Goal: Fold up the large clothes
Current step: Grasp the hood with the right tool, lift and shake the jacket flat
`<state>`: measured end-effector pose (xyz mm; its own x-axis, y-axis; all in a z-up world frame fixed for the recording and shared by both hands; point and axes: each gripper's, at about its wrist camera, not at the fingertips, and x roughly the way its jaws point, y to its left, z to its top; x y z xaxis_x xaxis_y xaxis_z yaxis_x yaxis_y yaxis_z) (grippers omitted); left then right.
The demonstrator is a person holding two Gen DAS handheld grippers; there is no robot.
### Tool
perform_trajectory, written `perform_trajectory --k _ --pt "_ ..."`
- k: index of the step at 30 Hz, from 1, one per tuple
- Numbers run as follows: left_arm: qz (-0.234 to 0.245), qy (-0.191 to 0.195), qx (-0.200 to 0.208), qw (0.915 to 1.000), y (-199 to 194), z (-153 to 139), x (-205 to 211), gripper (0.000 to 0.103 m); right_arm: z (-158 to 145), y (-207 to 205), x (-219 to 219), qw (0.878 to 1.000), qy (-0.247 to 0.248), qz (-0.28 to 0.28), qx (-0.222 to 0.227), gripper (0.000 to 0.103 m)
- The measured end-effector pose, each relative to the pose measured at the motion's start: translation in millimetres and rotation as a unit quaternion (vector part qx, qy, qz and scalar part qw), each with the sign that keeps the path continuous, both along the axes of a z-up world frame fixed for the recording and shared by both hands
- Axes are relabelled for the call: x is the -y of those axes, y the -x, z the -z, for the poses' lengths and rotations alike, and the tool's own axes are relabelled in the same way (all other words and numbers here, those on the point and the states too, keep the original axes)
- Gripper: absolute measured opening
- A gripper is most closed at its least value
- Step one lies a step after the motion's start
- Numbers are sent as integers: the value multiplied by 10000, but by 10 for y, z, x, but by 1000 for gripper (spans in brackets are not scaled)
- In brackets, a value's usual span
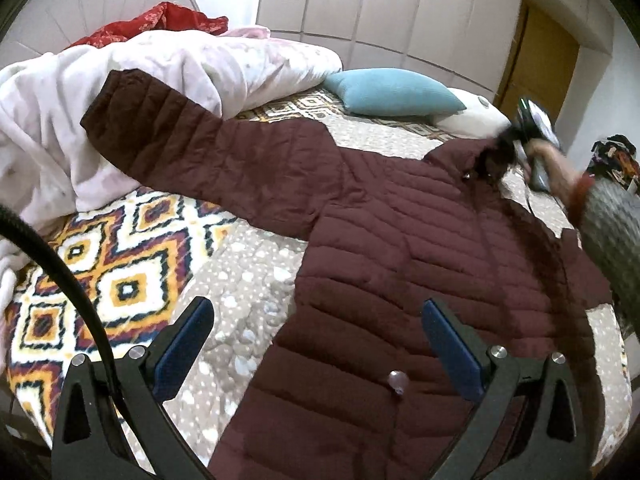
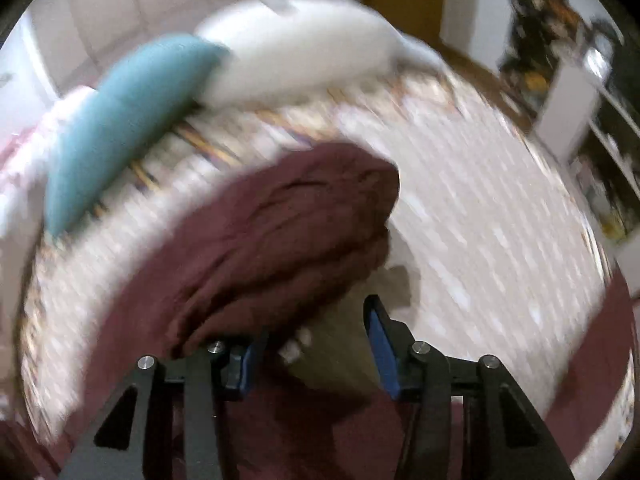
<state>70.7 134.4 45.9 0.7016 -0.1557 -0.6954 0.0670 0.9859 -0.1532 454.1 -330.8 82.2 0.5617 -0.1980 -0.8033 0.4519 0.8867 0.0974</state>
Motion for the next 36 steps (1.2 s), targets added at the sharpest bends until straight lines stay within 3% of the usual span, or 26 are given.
perform_trajectory --k 4,8,12,17,20,26,30,33,36 --pt "32 24 -109 9999 -117 175 3 103 -99 -667 -679 9963 88 -856 90 53" --pt "8 -37 -170 9998 -161 292 -10 103 307 -987 -1298 9868 10 -1579 -358 53" --pt "61 -49 -167 9998 -133 288 4 103 405 -847 -1618 9795 539 -1903 -388 53" --pt "81 -157 -66 9998 -46 175 63 103 -90 -476 -1284 9836 186 -1780 -220 55" --pt "25 -128 -21 9999 54 56 69 103 -441 22 -1075 9833 142 -1814 -79 60" --pt "-357 -462 359 9977 374 -281 138 103 -842 1635 -720 9852 -103 -1705 104 68" --pt "-435 -478 510 9966 570 -456 235 103 -784 2910 -742 9825 174 -1854 -1 71" --pt "-374 -349 524 9973 740 -521 372 103 -624 3644 -880 9809 359 -1907 122 74" --pt "-278 -453 436 9976 915 -504 558 103 -399 4289 -995 9837 225 -1749 348 74"
